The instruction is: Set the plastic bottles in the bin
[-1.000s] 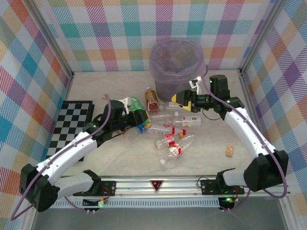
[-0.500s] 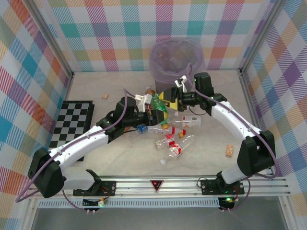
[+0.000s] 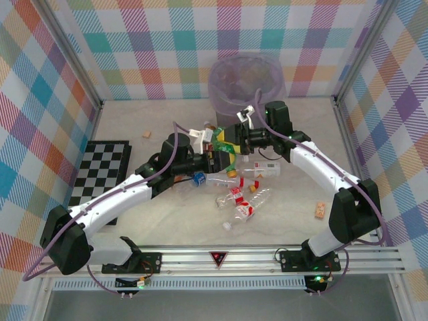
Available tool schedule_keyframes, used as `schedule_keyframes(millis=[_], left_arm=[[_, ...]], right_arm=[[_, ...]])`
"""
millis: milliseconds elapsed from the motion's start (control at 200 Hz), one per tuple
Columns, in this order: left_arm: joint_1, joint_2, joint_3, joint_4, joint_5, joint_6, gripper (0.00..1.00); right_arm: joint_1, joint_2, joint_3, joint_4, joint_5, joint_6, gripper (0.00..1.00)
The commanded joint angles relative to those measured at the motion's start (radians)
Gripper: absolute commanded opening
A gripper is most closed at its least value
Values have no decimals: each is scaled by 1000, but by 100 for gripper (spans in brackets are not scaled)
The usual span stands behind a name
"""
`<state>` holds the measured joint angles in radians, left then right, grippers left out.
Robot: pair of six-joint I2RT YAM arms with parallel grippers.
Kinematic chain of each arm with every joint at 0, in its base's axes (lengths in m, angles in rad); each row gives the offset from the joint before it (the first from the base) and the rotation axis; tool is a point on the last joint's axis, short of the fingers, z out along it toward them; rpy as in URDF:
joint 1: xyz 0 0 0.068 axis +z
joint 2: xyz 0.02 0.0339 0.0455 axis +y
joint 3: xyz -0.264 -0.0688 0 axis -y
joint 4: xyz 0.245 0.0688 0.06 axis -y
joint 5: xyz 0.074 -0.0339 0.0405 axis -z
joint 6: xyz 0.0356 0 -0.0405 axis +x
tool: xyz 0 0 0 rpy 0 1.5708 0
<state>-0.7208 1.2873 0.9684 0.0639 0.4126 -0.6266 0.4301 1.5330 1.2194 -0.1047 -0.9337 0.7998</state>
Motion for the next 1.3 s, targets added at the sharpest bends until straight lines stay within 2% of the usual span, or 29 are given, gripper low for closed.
schedule_keyframes(millis=[0, 185, 305, 545, 695, 810, 940, 1050, 1295], left_arm=[[-11, 10, 28, 25, -18, 27, 53], [-12, 8, 21, 13, -37, 28, 54], [-12, 1, 16, 4, -52, 28, 58], [-12, -44, 0, -52, -96, 44, 77], [-12, -104, -22, -113, -142, 56, 92], [-11, -166, -41, -210, -210, 64, 95], [-12, -207, -41, -413, -359, 57, 96], [-11, -216, -52, -517, -447, 31, 97], [-12, -178, -61, -634, -524, 3, 98]], right_arm=[[9, 12, 13, 45, -32, 15, 63], [9, 10, 18, 51, -12, 16, 55], [7, 13, 33, 48, 11, 15, 51], [-15, 27, 94, 28, 54, -2, 49], [-48, 33, 169, -69, 122, -77, 48], [-68, 40, 285, -194, 239, -192, 48], [-75, 79, 463, -340, 416, -310, 47], [-82, 138, 621, -428, 523, -378, 47], [-82, 358, 1077, -670, 787, -541, 46]])
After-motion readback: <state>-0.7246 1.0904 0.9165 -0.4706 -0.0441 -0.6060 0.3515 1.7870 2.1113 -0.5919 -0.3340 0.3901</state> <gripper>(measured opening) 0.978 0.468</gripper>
